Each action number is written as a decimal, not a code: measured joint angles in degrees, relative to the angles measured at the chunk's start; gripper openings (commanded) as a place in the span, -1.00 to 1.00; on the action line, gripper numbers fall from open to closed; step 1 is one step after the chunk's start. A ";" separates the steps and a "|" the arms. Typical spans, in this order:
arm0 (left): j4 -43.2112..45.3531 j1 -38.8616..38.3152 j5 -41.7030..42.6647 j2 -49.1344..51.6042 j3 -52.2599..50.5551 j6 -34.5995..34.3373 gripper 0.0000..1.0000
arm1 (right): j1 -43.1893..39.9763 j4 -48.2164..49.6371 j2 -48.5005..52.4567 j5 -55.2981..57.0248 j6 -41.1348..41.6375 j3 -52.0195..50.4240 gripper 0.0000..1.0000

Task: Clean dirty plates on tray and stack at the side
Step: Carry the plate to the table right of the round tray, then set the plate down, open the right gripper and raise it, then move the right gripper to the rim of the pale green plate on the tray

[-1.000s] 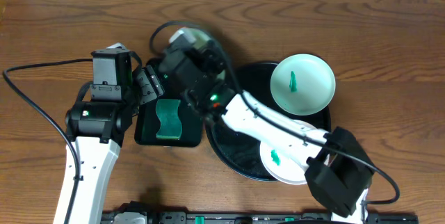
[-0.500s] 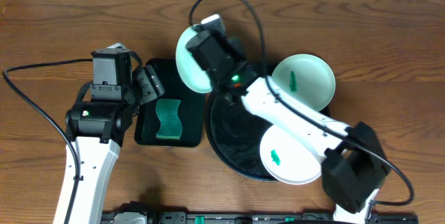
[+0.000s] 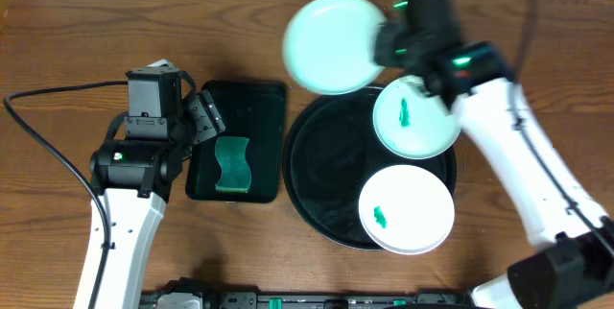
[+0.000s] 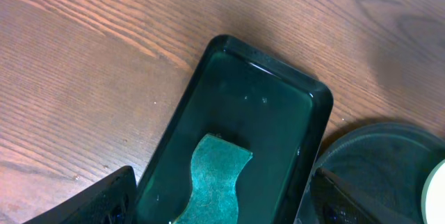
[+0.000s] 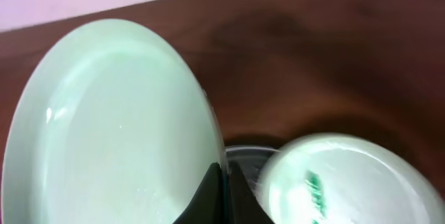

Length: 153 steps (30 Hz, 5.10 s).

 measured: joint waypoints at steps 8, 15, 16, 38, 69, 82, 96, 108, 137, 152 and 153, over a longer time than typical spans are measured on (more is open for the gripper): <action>0.00 0.00 0.00 0.02 0.00 0.00 0.61 | -19.61 -12.37 -0.24 -5.90 1.09 0.02 -0.98; -0.02 0.00 0.00 0.02 0.00 0.00 0.61 | -34.38 -18.67 -0.24 -6.93 0.39 0.02 -0.98; -0.02 0.00 0.00 0.02 0.00 0.00 0.61 | -36.26 -19.37 -0.24 -7.06 0.24 0.02 -0.98; -0.02 0.00 0.00 0.02 0.00 -0.02 0.61 | -54.40 -17.59 -0.28 -7.13 -6.56 -11.30 -0.98; -0.02 0.00 0.00 0.02 0.02 0.00 0.61 | -53.42 18.64 -0.48 -21.68 -6.03 -44.70 -0.59; 0.00 0.00 0.00 0.02 0.00 0.00 0.61 | -52.09 -1.68 -0.48 -26.03 -9.18 -27.98 -0.22; -0.02 0.00 0.00 0.02 0.00 0.00 0.61 | -30.51 -12.94 -0.70 -10.19 -21.33 -15.37 -0.22; -0.02 0.00 0.00 0.02 0.00 0.00 0.61 | -22.73 -5.16 -0.59 -1.09 -22.27 -16.37 -0.34; -0.02 0.00 0.00 0.02 0.00 0.00 0.61 | -22.60 18.03 0.13 -5.70 -24.98 -37.18 -0.79; -0.02 0.00 0.00 0.02 0.00 0.00 0.61 | -22.60 17.88 0.13 -12.59 -20.17 -37.18 -0.98; -0.02 0.00 0.00 0.02 0.00 0.00 0.61 | -22.60 17.86 0.13 -13.31 -19.98 -37.18 -0.97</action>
